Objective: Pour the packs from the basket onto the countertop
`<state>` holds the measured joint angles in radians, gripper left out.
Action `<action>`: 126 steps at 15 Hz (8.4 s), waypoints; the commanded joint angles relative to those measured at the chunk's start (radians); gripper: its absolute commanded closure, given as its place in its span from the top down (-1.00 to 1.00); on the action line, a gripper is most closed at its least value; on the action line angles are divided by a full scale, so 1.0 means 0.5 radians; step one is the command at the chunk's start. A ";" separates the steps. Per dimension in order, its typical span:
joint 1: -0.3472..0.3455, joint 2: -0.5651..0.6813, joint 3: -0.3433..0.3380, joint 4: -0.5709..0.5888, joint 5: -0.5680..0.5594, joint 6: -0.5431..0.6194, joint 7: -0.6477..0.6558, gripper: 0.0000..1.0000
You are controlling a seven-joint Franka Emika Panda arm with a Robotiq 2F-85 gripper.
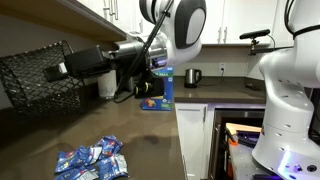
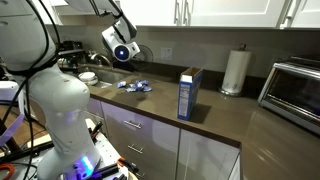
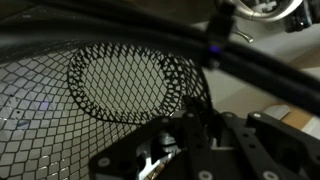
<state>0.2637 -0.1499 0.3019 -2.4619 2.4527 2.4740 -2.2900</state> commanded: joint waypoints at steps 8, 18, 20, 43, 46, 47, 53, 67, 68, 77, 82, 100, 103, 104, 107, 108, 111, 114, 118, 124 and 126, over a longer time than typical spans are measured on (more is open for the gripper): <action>0.045 -0.015 0.146 0.194 -0.047 0.986 0.135 -0.93; 0.205 0.161 0.194 0.027 -1.236 1.219 0.645 -0.94; 0.198 0.164 0.180 -0.059 -1.587 1.165 0.852 -0.94; 0.213 0.344 0.161 -0.174 -2.119 1.649 0.968 -0.94; 0.213 0.438 0.130 -0.286 -2.262 1.743 0.921 -0.94; 0.216 0.449 0.120 -0.304 -2.283 1.749 0.894 -0.94; 0.229 0.423 -0.028 -0.465 -2.892 1.803 1.151 -0.94; 0.284 0.396 -0.127 -0.417 -2.838 1.793 1.055 -0.89; 0.284 0.396 -0.126 -0.417 -2.838 1.793 1.055 -0.94; 0.394 0.349 -0.079 -0.464 -2.708 1.766 1.071 -0.93; 0.485 0.319 -0.063 -0.479 -2.559 1.800 1.048 -0.93; 0.534 0.320 -0.063 -0.477 -2.481 1.830 0.986 -0.94; 0.562 0.332 -0.047 -0.516 -2.460 1.907 0.922 -0.94; 0.577 0.332 -0.039 -0.528 -2.450 1.942 0.882 -0.94; 0.627 0.345 -0.016 -0.529 -2.359 2.080 0.715 -0.94; 0.619 0.221 -0.109 -0.548 -2.275 1.972 0.504 -0.94; 0.579 0.162 -0.130 -0.540 -2.159 1.975 0.236 -0.94; 0.596 0.266 -0.140 -0.501 -2.251 1.960 0.425 -0.89; 0.601 0.273 -0.135 -0.509 -2.249 1.960 0.419 -0.94; 0.603 0.228 -0.127 -0.528 -2.223 1.960 0.303 -0.94; 0.598 0.238 -0.128 -0.537 -2.203 1.960 0.202 -0.94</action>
<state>0.5669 -0.0078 0.2356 -2.7129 1.3272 3.4539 -2.0987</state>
